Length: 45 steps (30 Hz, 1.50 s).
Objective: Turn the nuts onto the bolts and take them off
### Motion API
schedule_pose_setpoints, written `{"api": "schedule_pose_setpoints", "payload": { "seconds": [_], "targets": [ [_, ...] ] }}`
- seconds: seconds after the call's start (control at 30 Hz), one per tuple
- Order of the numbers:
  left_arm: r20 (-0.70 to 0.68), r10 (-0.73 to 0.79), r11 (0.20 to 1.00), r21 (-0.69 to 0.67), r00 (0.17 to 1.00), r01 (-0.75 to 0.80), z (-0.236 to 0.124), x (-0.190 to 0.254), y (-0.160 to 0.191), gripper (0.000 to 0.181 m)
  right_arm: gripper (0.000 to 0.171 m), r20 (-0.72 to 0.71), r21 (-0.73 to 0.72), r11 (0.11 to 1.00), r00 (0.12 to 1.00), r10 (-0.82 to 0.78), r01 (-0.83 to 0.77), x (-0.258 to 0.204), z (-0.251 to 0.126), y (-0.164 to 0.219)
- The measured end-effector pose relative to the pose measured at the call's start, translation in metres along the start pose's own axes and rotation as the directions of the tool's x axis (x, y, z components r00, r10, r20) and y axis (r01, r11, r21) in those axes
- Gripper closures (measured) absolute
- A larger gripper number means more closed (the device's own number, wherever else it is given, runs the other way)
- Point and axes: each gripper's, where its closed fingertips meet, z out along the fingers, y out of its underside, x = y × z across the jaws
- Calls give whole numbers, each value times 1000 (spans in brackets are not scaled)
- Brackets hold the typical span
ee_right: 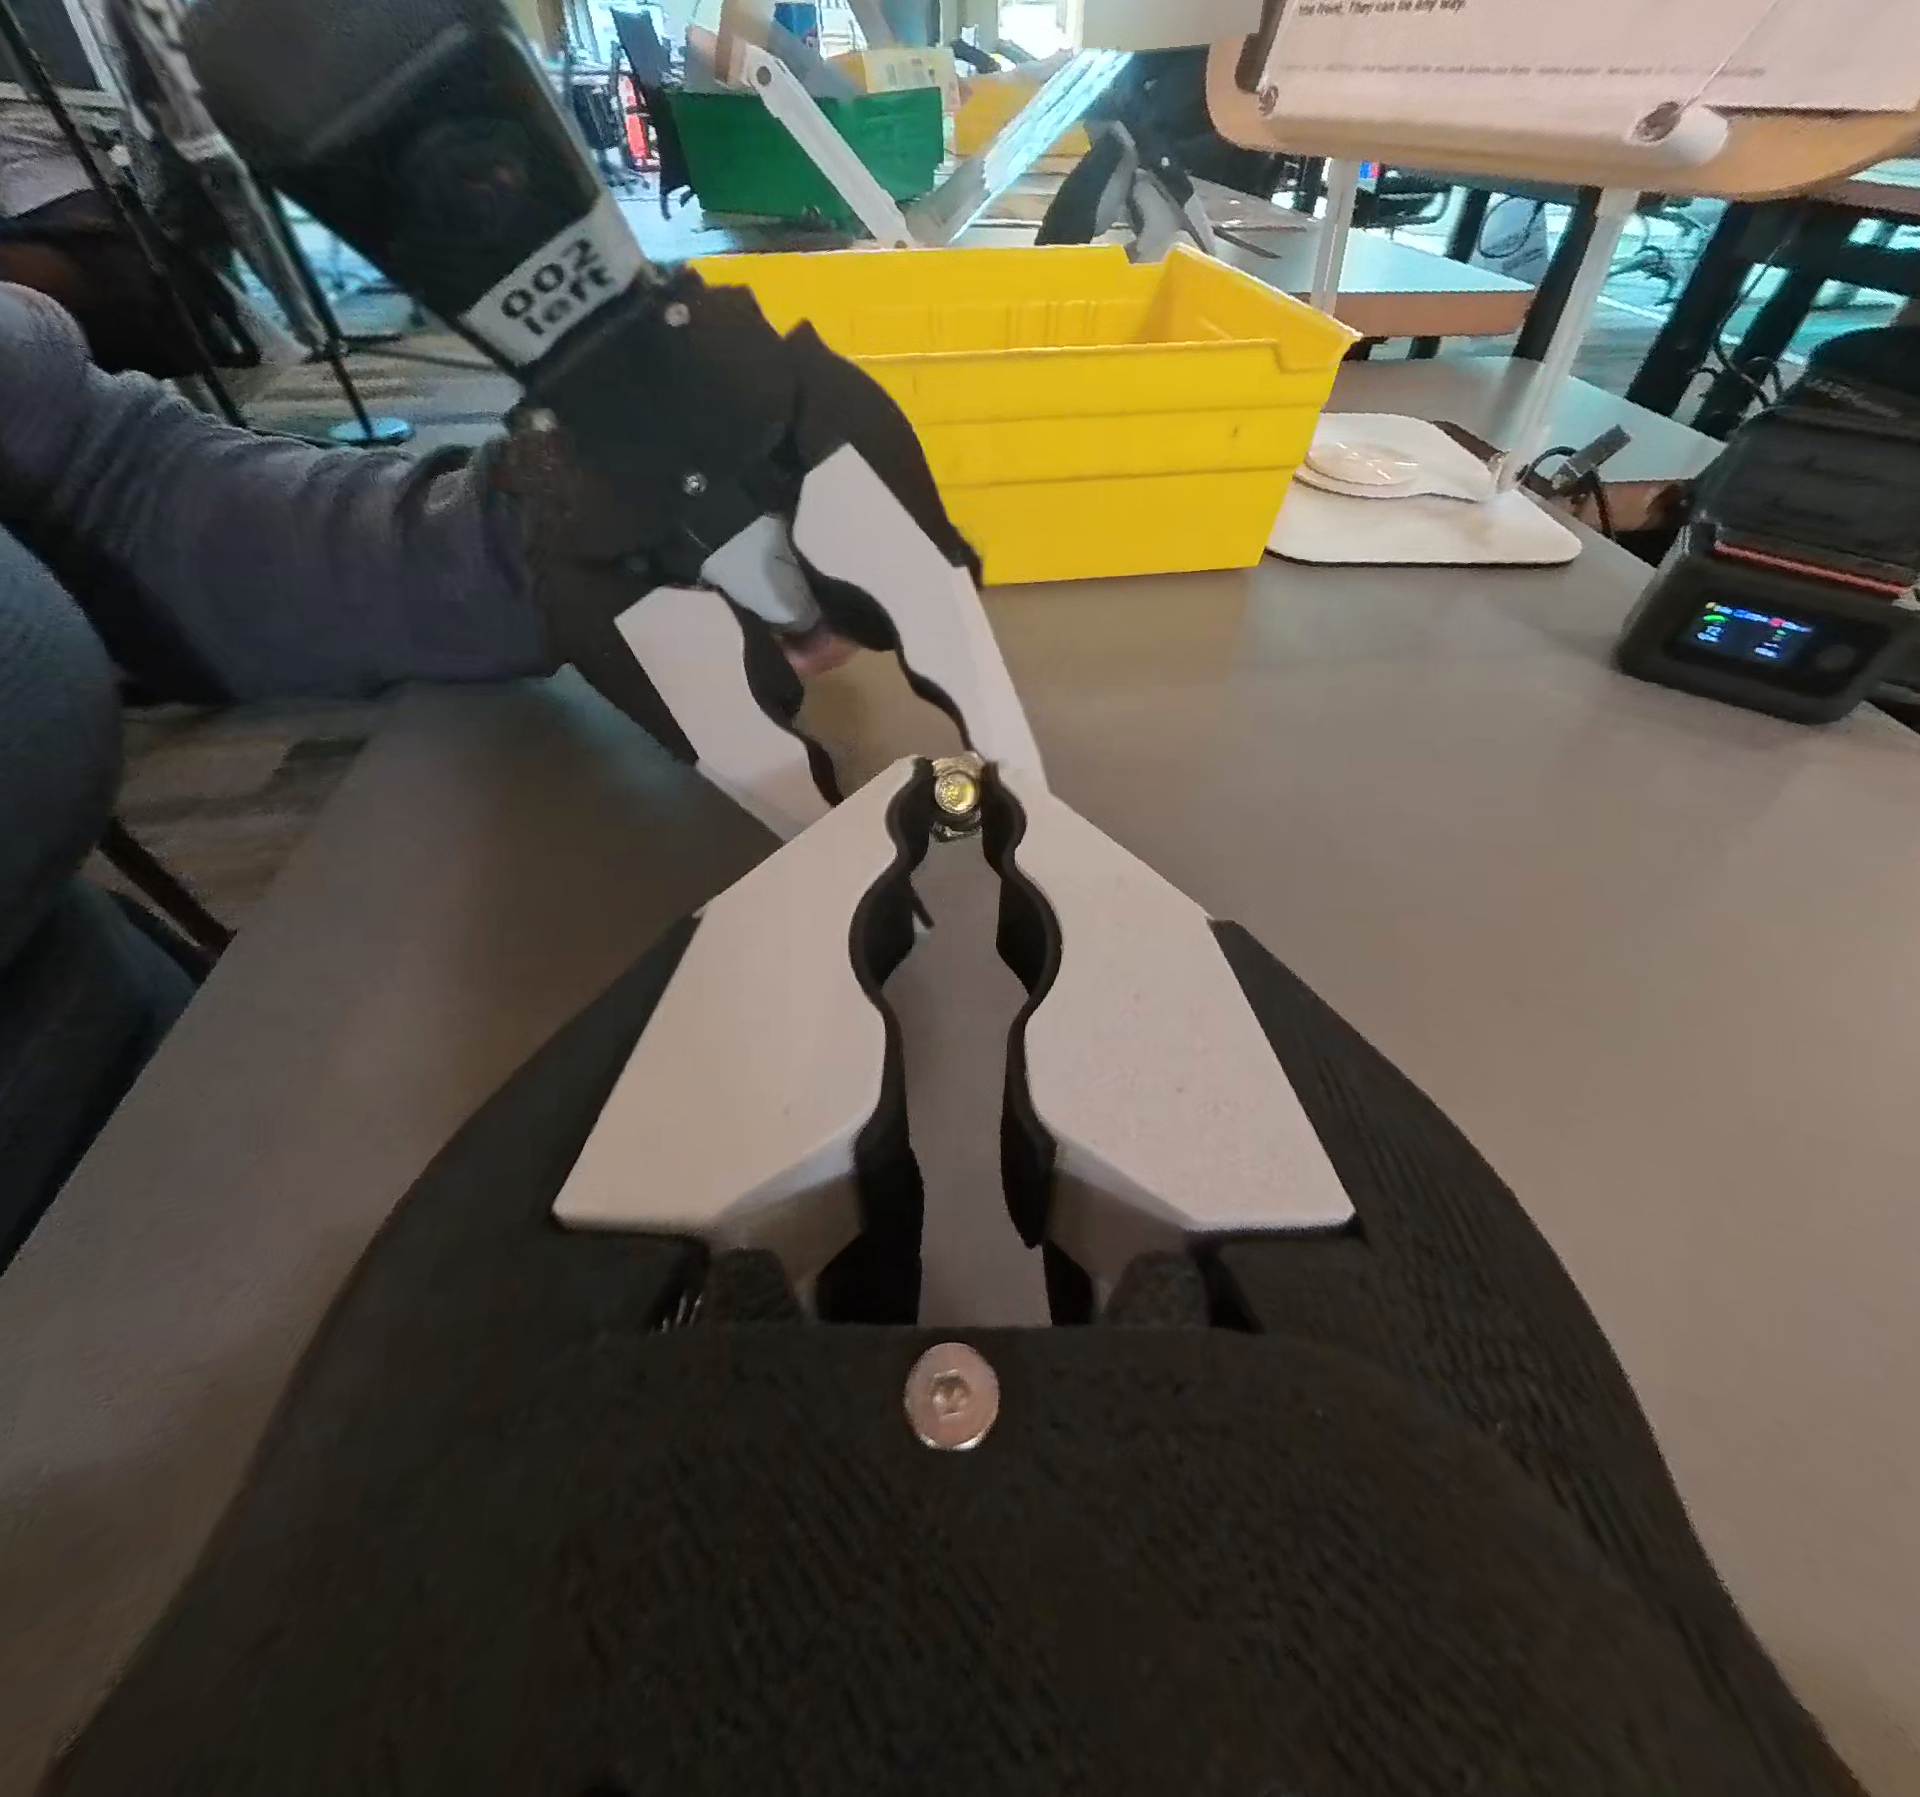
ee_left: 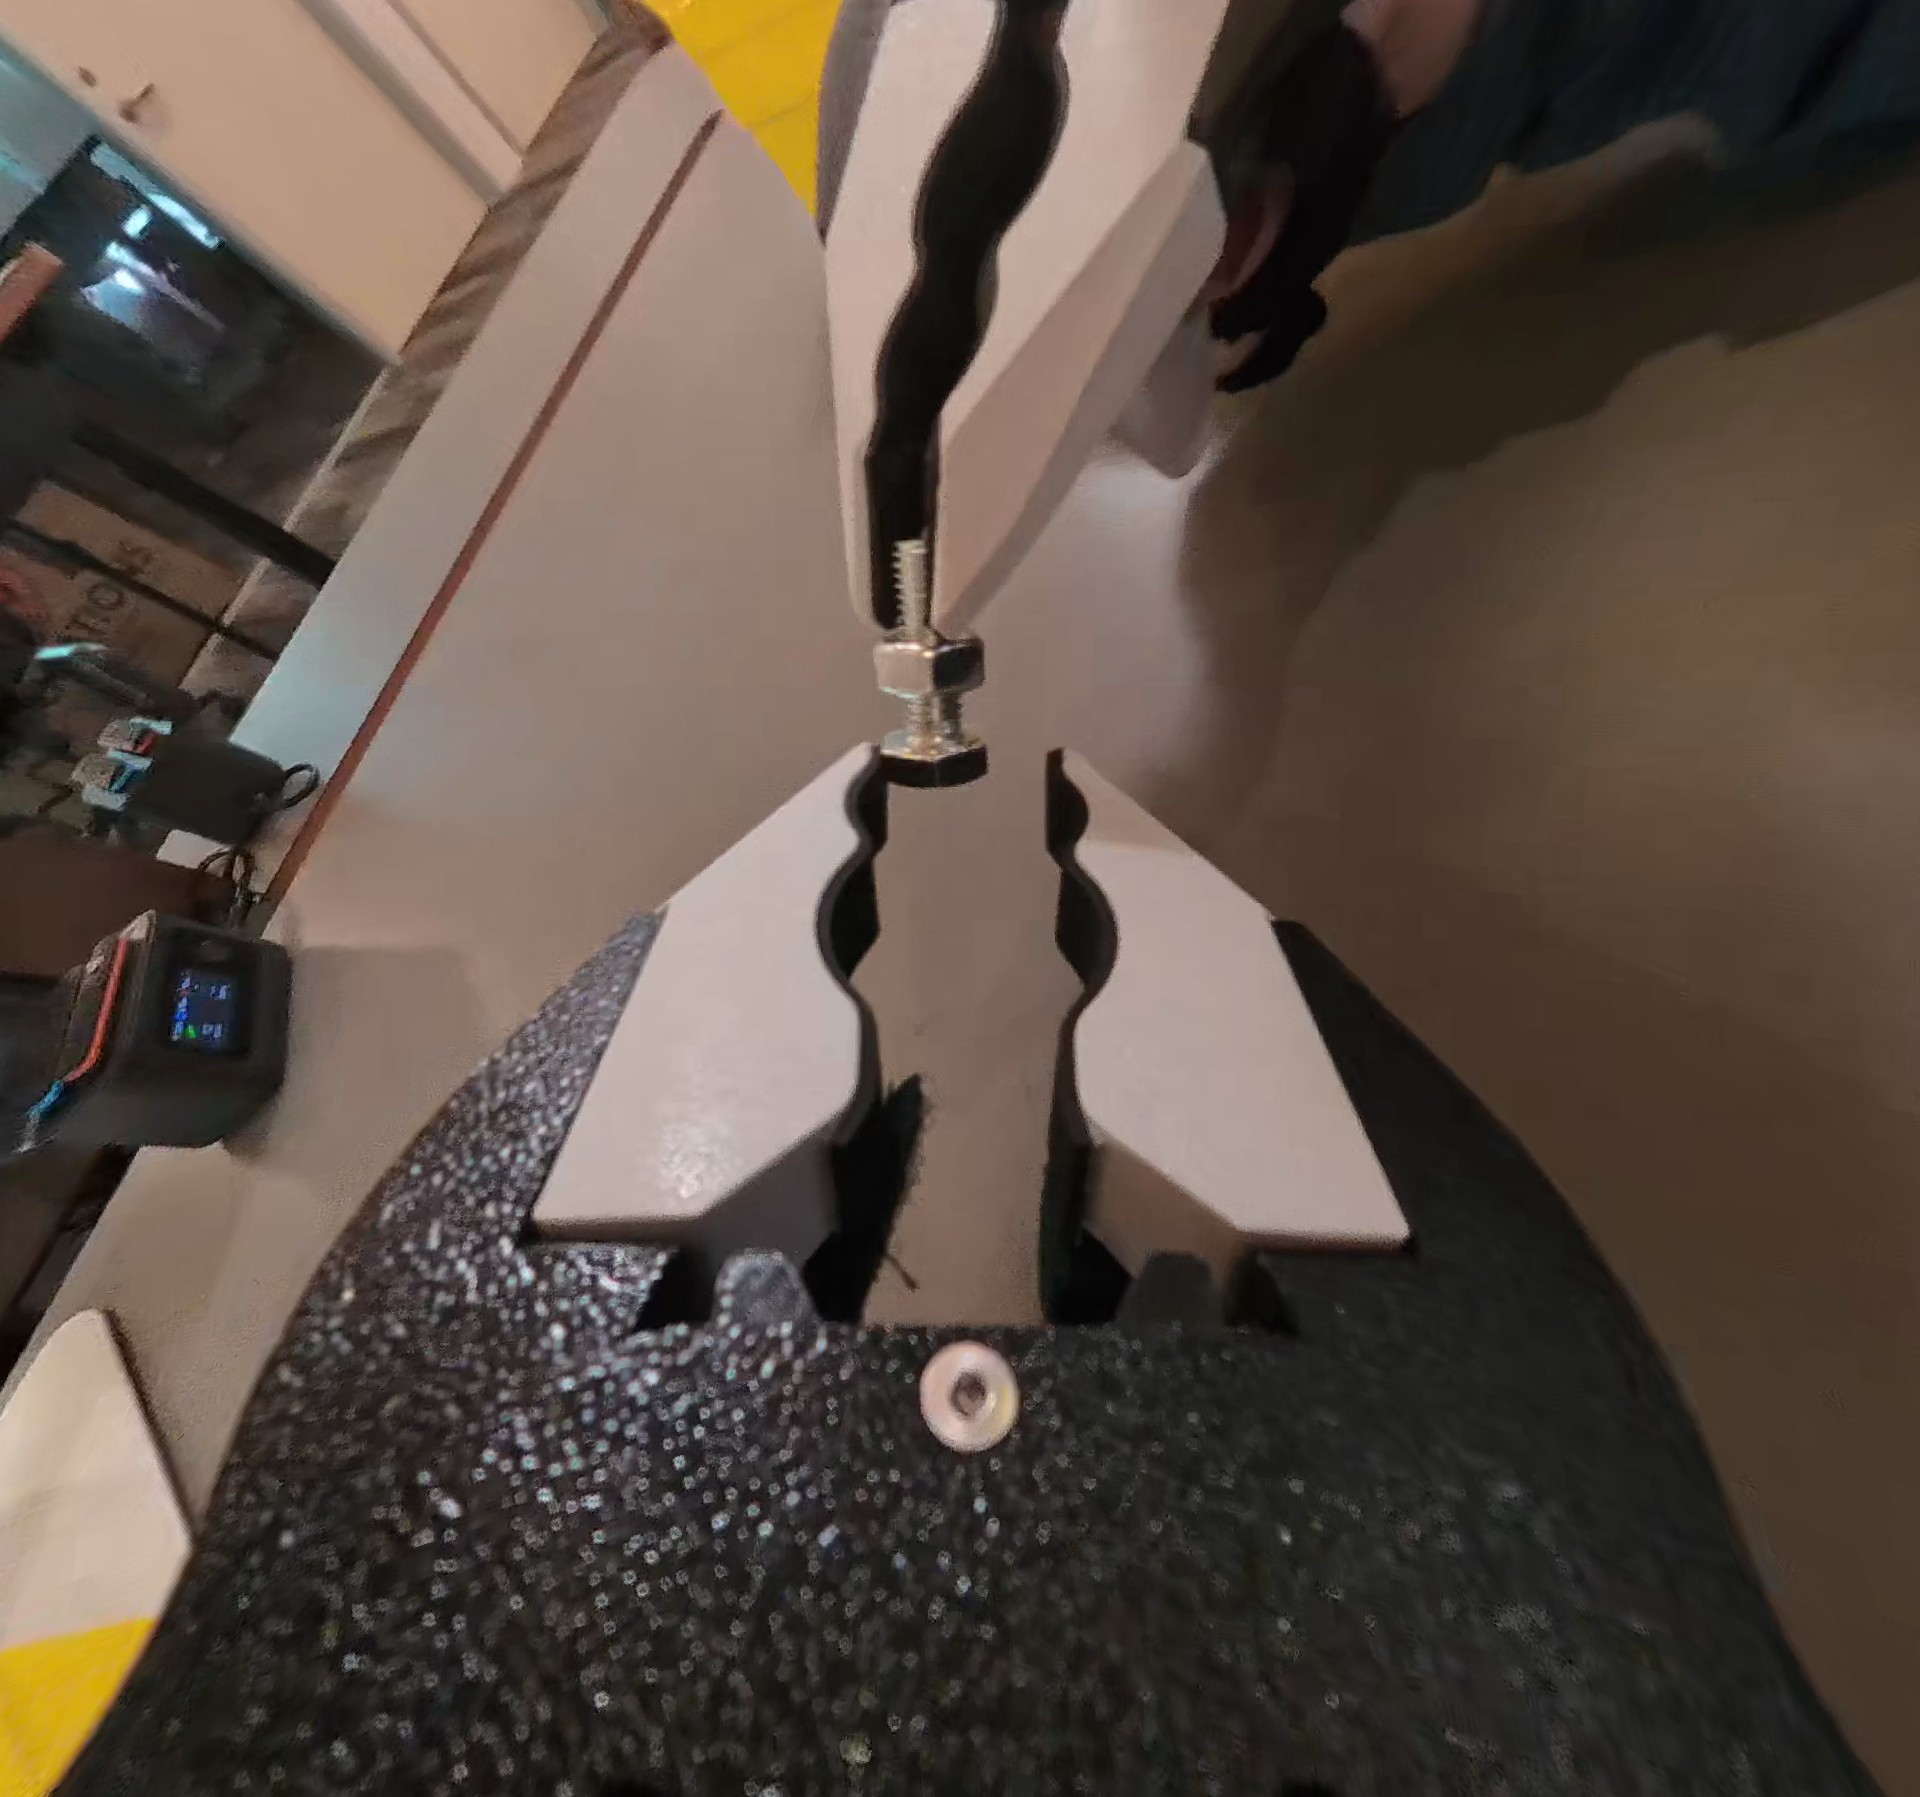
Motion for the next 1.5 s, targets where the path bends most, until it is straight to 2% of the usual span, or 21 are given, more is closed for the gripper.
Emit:
{"api": "schedule_pose_setpoints", "payload": {
  "seconds": [0.03,0.23,0.27,0.4,0.47,0.53,0.63,0.77,0.87,0.97,1.0,1.03,1.13,1.2,1.27,1.3,1.33,1.37,1.4,1.5],
  "targets": [
    [-3,-9,1000,20,1000,9,-1,0,-2,160,163,18,3,1000,1000,0,0,-2,-1,0],
    [-27,-36,998,51,999,37,-1,2,-6,159,163,34,-4,1000,999,3,-3,-4,1,3],
    [-16,-28,998,52,999,29,-1,1,-5,164,163,39,-5,1000,999,7,-7,-5,2,3],
    [86,39,999,8,996,-40,0,-12,1,165,163,-32,4,999,998,46,-46,4,5,4],
    [181,139,990,-64,974,-129,2,-23,10,165,138,-49,-71,991,993,110,-113,9,6,14],
    [232,231,971,-117,945,-208,5,-27,20,165,126,-60,-165,973,986,153,-161,9,7,29],
    [265,350,933,-179,898,-311,9,-29,29,165,125,-66,-243,955,985,160,-172,6,13,42],
    [260,405,912,-189,877,-365,16,-24,32,165,125,-79,-321,933,986,145,-163,3,18,57],
    [233,421,903,-196,877,-382,21,-18,37,165,125,-81,-327,935,989,120,-140,2,21,57],
    [217,449,889,-209,867,-409,23,-14,39,165,127,-73,-287,958,997,-30,8,2,22,49],
    [218,453,886,-214,865,-410,24,-14,39,165,136,-61,-244,969,996,-59,42,-2,22,40],
    [218,454,886,-216,864,-410,24,-14,39,165,136,-87,-229,973,995,-43,22,1,20,37],
    [219,436,894,-216,873,-392,24,-15,40,165,124,-154,-347,930,985,73,-123,15,13,60],
    [219,416,903,-218,883,-371,25,-16,40,165,123,-141,-392,910,986,84,-134,12,15,70],
    [221,410,905,-222,885,-364,25,-16,41,165,119,-107,-356,933,994,13,-50,5,24,60],
    [216,417,902,-217,883,-373,25,-15,40,165,122,-97,-322,946,992,-77,42,3,25,50],
    [216,422,900,-220,880,-378,25,-15,40,165,137,-49,-265,957,990,-135,117,-7,26,39],
    [214,427,897,-225,878,-381,25,-15,41,165,138,-70,-219,969,988,-135,117,-7,25,29],
    [214,431,895,-228,877,-384,26,-15,41,165,137,-104,-234,969,989,-101,75,0,23,31],
    [214,436,892,-233,874,-388,26,-14,41,165,126,-160,-349,933,987,28,-83,16,15,58]
  ]
}}
